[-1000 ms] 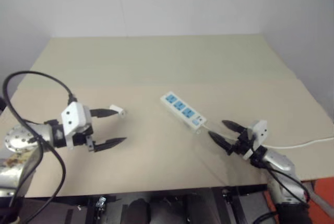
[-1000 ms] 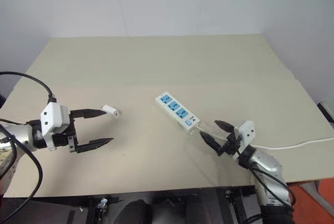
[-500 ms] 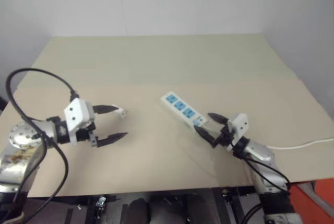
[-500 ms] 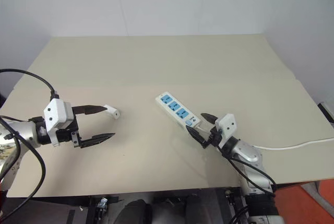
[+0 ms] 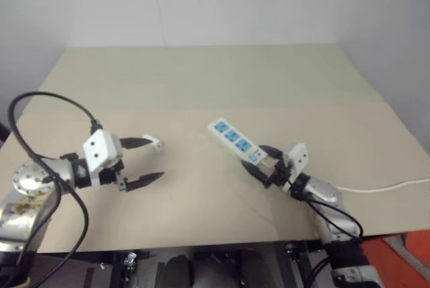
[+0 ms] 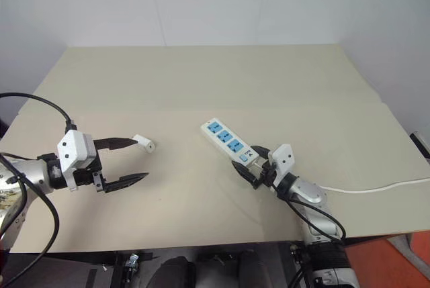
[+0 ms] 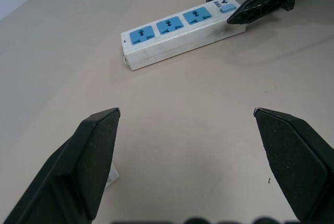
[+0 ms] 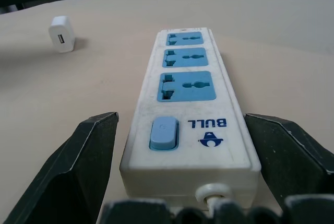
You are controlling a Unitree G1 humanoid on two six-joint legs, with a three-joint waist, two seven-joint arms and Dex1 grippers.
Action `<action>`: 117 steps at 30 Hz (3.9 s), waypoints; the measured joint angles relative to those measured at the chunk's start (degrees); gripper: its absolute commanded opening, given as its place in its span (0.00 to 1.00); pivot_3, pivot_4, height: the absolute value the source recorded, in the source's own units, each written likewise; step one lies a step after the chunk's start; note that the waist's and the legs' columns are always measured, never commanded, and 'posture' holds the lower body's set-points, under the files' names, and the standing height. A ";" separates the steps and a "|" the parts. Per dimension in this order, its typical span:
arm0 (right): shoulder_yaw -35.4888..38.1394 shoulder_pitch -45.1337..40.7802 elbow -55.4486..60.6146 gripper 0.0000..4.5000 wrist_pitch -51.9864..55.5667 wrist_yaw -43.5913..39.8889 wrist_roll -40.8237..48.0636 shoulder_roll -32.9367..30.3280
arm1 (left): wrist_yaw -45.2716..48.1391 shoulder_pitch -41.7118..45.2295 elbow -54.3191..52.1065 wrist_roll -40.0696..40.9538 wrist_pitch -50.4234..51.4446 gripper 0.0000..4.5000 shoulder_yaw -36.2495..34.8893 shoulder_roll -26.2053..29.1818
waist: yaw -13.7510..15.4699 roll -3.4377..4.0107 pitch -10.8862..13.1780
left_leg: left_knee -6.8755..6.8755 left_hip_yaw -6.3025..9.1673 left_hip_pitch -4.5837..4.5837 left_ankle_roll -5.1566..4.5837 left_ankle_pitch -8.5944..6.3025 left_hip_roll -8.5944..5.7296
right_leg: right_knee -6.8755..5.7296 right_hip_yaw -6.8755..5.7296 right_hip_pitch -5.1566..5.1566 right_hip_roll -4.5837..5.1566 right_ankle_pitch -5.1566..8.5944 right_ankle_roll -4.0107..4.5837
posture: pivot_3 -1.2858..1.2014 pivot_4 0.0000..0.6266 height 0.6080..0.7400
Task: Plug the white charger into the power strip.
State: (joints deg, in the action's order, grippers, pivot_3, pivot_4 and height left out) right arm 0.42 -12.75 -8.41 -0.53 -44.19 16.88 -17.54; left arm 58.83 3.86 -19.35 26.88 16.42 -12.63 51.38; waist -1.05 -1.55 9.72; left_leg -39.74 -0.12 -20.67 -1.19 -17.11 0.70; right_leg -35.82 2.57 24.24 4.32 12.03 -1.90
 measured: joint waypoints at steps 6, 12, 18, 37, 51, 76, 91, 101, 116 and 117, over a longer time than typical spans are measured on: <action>-0.79 0.00 0.00 0.99 0.78 1.94 -0.87 1.33 | -0.33 0.20 0.01 -0.27 -0.04 1.00 0.07 -0.18 | -0.12 0.00 0.00 | 0.01 0.01 0.00 0.00 0.00 0.00 | 0.00 0.00 0.01 0.00 0.00 0.00 | 0.52 0.24 1.00; -1.47 -0.01 0.00 0.99 0.95 2.76 -1.01 1.68 | -0.39 0.49 0.01 -0.28 -0.11 1.00 0.07 -0.39 | -0.13 0.00 0.00 | 0.00 0.02 0.00 0.00 0.00 0.00 | 0.00 0.00 0.01 0.00 0.00 0.00 | 0.52 0.24 1.00; -1.83 -0.62 -0.65 0.99 0.95 3.11 -2.07 1.59 | -0.58 0.49 0.01 -0.37 -0.25 1.00 0.08 -0.42 | -0.13 0.00 0.00 | 0.00 0.02 0.00 0.00 0.00 0.00 | 0.00 0.00 0.01 0.00 0.00 0.00 | 0.52 0.24 1.00; -2.26 -1.55 -1.87 0.76 0.09 3.14 -3.23 1.51 | -1.31 0.49 0.01 -2.02 -1.13 1.00 0.18 -1.68 | -0.26 0.00 0.00 | 0.00 0.03 0.04 0.00 0.00 0.00 | -0.01 0.01 -0.02 0.00 0.00 0.00 | 0.52 0.24 1.00; -5.55 -4.02 -1.82 0.76 2.09 -17.10 2.21 -6.53 | 1.66 1.17 -0.79 -1.42 -1.24 1.00 0.03 0.70 | -0.59 0.00 0.01 | 0.00 0.05 0.03 0.00 0.00 0.02 | 0.01 0.01 -0.01 -0.01 0.00 0.00 | 0.52 0.24 1.00; -15.10 -19.81 -23.85 0.76 -10.89 -39.68 -2.49 -0.03 | 33.47 65.55 58.34 -31.96 -41.36 1.00 51.64 2.70 | -1.64 -0.01 0.01 | -0.10 -0.02 -0.19 -0.03 -0.01 0.09 | -0.12 -0.03 0.10 -0.35 0.00 0.02 | 0.52 0.24 1.00; -14.83 -17.62 -19.51 0.76 -7.91 -37.35 -2.54 -0.93 | 33.45 72.62 74.28 -45.26 -51.65 1.00 56.95 -9.40 | -1.39 -0.01 0.01 | -0.21 0.05 -0.43 -0.04 -0.02 0.08 | -0.13 -0.08 0.21 -0.32 0.01 0.01 | 0.52 0.24 1.00; -15.17 -16.72 -17.83 0.76 -7.21 -35.68 -2.61 -1.00 | 30.42 72.14 76.54 -53.75 -51.68 1.00 56.52 -13.19 | -1.54 -0.02 0.01 | -0.23 0.06 -0.41 -0.05 -0.02 0.09 | -0.19 -0.07 0.22 -0.33 0.00 0.01 | 0.52 0.24 1.00; -15.49 -16.11 -16.89 0.76 -7.10 -34.34 -2.64 -1.21 | 27.72 70.06 77.48 -57.51 -50.06 1.00 55.67 -14.55 | -1.52 -0.02 0.01 | -0.33 0.07 -0.40 -0.05 -0.02 0.08 | -0.30 -0.06 0.21 -0.33 0.00 0.01 | 0.52 0.24 1.00; -15.49 -16.06 -16.83 0.76 -7.10 -34.29 -2.64 -1.22 | 27.26 69.95 77.51 -58.12 -50.02 1.00 55.66 -14.57 | -1.52 -0.02 0.01 | -0.33 0.07 -0.40 -0.05 -0.02 0.08 | -0.30 -0.06 0.21 -0.33 0.00 0.00 | 0.52 0.24 1.00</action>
State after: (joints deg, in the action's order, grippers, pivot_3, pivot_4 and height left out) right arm -15.07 -28.82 -25.24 -7.64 -78.48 14.24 -18.77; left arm 86.09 73.80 58.15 -31.24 -33.60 43.03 36.81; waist -2.57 -1.57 9.73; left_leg -40.06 -0.05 -21.07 -1.24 -17.13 0.78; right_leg -36.12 2.51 24.45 3.98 12.04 -1.90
